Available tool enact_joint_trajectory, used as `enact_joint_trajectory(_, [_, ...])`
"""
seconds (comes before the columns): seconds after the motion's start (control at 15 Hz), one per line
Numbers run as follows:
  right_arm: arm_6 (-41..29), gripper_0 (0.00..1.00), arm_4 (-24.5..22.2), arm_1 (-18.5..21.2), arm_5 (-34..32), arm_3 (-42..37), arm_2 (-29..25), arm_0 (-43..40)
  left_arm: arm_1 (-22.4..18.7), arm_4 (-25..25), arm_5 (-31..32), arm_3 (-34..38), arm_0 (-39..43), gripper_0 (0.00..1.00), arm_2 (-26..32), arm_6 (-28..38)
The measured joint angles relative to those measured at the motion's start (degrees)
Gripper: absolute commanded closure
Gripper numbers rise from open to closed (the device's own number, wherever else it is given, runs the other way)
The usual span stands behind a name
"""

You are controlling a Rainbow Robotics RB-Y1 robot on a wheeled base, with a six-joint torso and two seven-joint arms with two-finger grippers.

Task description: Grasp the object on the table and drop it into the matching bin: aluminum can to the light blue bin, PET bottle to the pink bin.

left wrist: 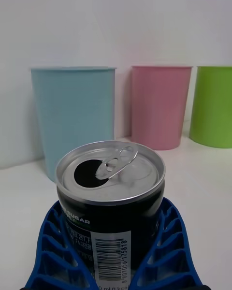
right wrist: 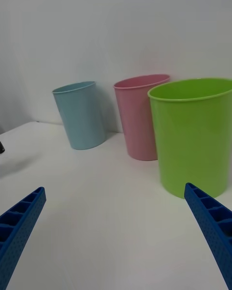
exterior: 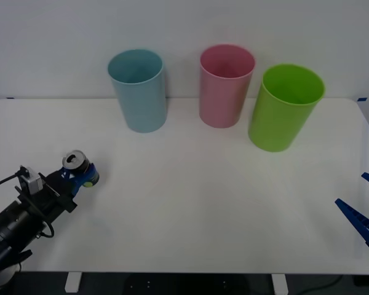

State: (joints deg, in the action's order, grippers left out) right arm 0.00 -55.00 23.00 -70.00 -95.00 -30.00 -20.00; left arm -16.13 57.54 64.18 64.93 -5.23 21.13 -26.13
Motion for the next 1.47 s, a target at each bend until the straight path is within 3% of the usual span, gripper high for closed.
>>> enact_joint_trajectory(0.73, [0.0, 0.0, 0.0, 0.0, 0.0, 0.0, 0.0, 0.0, -1.7, -0.8, -3.9, 0.6, -13.1, 1.0, -0.4, 5.9])
enact_joint_trajectory(1.2, [0.0, 0.0, 0.0, 0.0, 0.0, 0.0, 0.0, 0.0, -4.3, 7.1, -6.5, 8.6, -17.3, 1.0, 1.7, 24.1])
enact_joint_trajectory(1.47, [0.0, 0.0, 0.0, 0.0, 0.0, 0.0, 0.0, 0.0, -4.3, 11.1, -9.0, 8.9, -21.5, 1.0, 2.4, 28.2])
